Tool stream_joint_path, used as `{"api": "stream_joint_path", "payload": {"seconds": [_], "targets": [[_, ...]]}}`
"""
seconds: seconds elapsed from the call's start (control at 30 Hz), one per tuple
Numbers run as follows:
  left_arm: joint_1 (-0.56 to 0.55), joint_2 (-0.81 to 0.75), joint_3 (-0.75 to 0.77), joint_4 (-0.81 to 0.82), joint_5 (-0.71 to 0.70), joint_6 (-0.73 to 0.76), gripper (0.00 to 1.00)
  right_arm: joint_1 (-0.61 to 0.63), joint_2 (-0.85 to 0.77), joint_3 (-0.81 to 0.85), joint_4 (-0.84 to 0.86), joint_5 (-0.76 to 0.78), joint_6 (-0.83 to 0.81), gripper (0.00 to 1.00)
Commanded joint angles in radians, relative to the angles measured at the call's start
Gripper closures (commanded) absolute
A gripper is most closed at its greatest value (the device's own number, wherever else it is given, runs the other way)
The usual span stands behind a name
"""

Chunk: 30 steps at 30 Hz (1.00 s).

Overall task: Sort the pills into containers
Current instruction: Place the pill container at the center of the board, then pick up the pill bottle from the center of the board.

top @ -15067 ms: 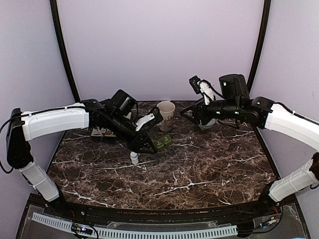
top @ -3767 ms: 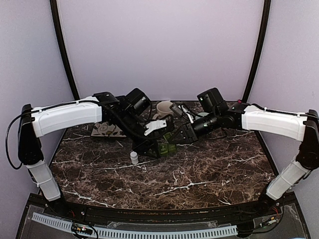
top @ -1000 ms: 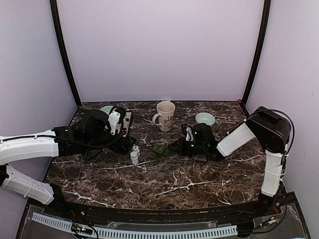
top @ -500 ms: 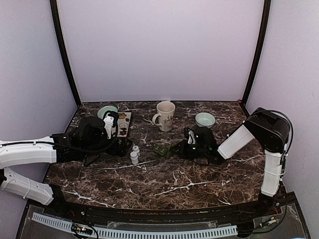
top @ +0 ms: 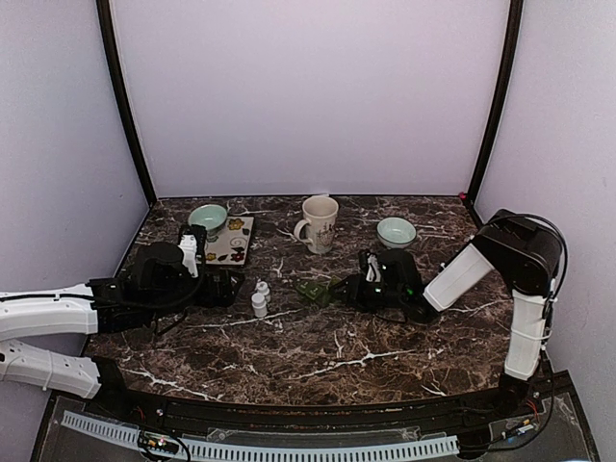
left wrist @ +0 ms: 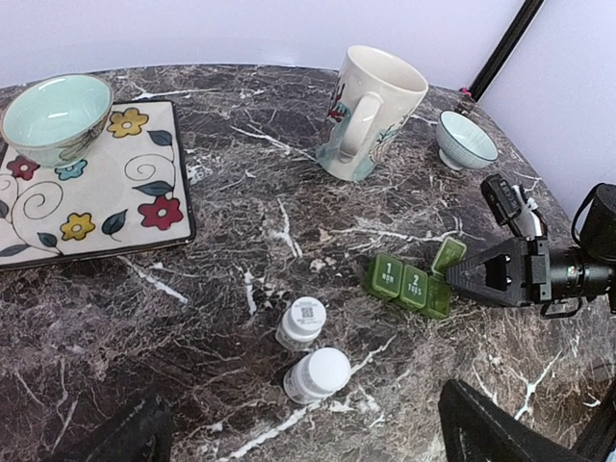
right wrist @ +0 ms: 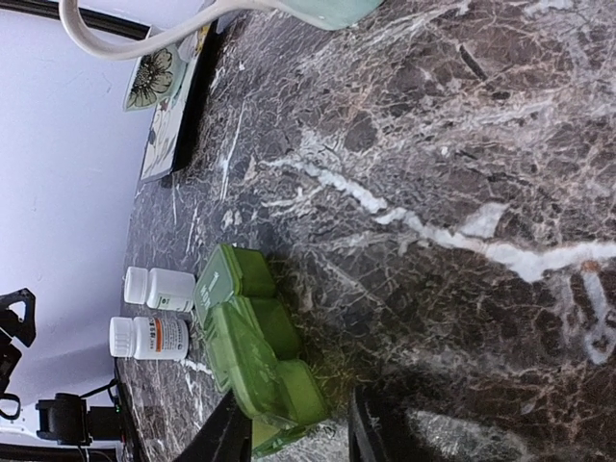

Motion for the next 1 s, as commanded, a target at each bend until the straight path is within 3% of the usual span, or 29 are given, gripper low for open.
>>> {"api": "stream_joint_path", "payload": {"seconds": [0.0, 0.43, 0.73, 0.83, 0.9, 0.97], "targets": [[0.007, -0.002, -0.020, 0.009, -0.006, -0.039, 0.01, 0.002, -0.050, -0.018, 0.026, 0.014, -0.030, 0.64], [0.008, 0.101, 0.031, -0.070, 0.026, 0.013, 0.01, 0.049, -0.198, -0.052, -0.148, 0.107, -0.156, 0.56], [0.008, 0.029, -0.041, -0.023, 0.014, 0.056, 0.03, 0.178, -0.362, 0.048, -0.556, 0.354, -0.410, 0.55], [0.008, 0.015, -0.054, -0.015, 0.007, 0.070, 0.03, 0.258, -0.424, 0.174, -0.714, 0.539, -0.554, 0.53], [0.008, 0.008, -0.057, -0.016, 0.002, 0.079, 0.03, 0.299, -0.444, 0.232, -0.751, 0.727, -0.654, 0.36], [0.008, 0.005, -0.060, -0.013, 0.003, 0.089, 0.03, 0.299, -0.456, 0.249, -0.680, 0.883, -0.667, 0.05]]}}
